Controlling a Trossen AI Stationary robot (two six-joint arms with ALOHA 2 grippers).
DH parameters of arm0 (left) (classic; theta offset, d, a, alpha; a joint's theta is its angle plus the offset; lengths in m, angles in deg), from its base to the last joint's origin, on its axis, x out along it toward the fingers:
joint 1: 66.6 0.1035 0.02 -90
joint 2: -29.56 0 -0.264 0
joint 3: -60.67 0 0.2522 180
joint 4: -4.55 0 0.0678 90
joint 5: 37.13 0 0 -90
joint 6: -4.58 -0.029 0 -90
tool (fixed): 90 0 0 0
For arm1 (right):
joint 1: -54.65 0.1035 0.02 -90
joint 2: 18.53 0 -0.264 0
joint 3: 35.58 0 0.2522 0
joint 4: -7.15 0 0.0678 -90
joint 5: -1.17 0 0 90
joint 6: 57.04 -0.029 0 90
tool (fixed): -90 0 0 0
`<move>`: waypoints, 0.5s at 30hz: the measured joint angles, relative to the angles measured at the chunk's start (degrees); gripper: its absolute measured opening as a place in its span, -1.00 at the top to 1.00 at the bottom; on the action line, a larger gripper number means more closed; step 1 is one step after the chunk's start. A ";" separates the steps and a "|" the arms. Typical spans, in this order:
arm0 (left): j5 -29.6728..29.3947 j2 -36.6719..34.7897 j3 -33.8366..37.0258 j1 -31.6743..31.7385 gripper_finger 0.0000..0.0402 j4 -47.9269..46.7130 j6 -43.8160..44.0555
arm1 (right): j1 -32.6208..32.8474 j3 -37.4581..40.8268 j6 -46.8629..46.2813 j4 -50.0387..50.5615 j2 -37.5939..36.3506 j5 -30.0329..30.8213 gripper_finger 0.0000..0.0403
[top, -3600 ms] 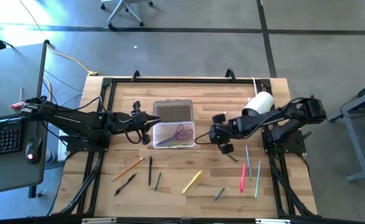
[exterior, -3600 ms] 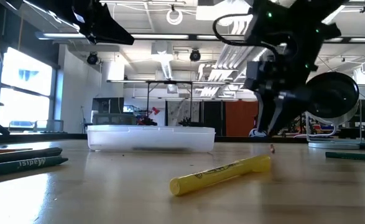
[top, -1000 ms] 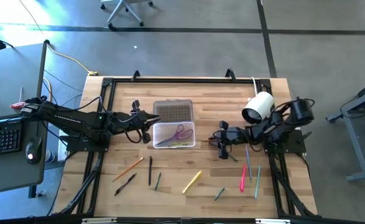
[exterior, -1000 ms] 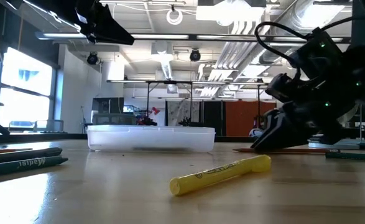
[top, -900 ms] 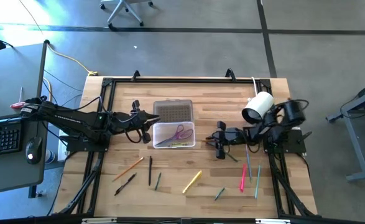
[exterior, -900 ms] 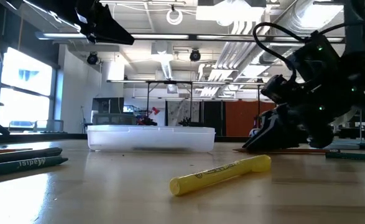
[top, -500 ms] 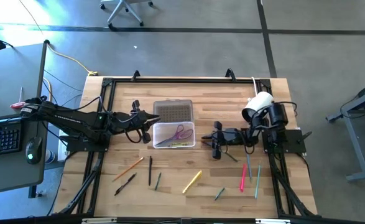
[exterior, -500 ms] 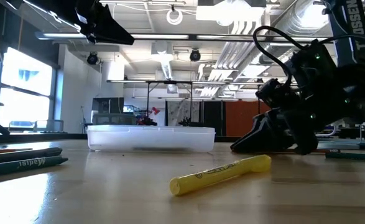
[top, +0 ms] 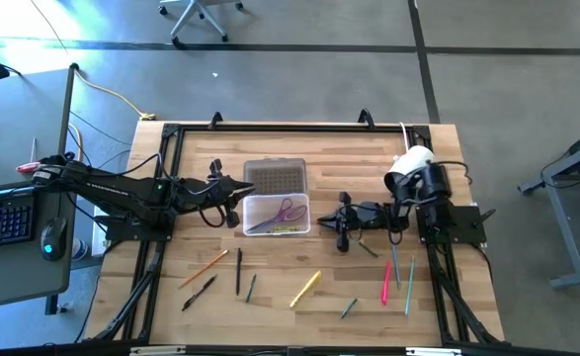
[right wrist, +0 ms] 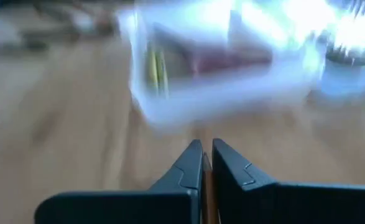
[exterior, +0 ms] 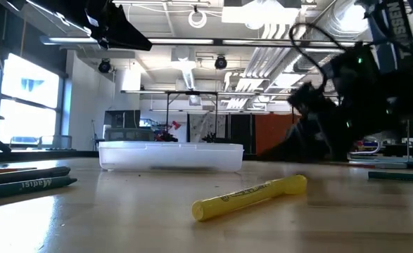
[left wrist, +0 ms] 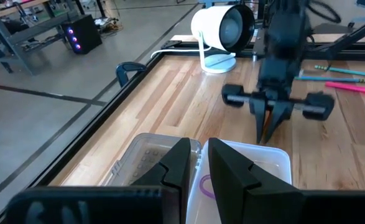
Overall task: Pick & place school supplies into a supply box
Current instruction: Put the right orange pencil into the black box
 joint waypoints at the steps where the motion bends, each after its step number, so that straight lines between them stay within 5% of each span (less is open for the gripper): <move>1: 0.04 -0.01 0.00 0.02 0.54 0.03 0.00 | 0.39 -0.53 0.13 -0.86 -1.51 0.84 0.97; 8: 0.20 0.01 0.00 0.00 0.54 1.22 -0.05 | 4.03 -8.56 10.59 8.37 -11.35 5.55 0.98; 15: 0.28 0.01 0.00 0.00 0.54 5.21 -0.19 | 1.66 -34.47 18.66 49.12 -8.78 -0.31 0.98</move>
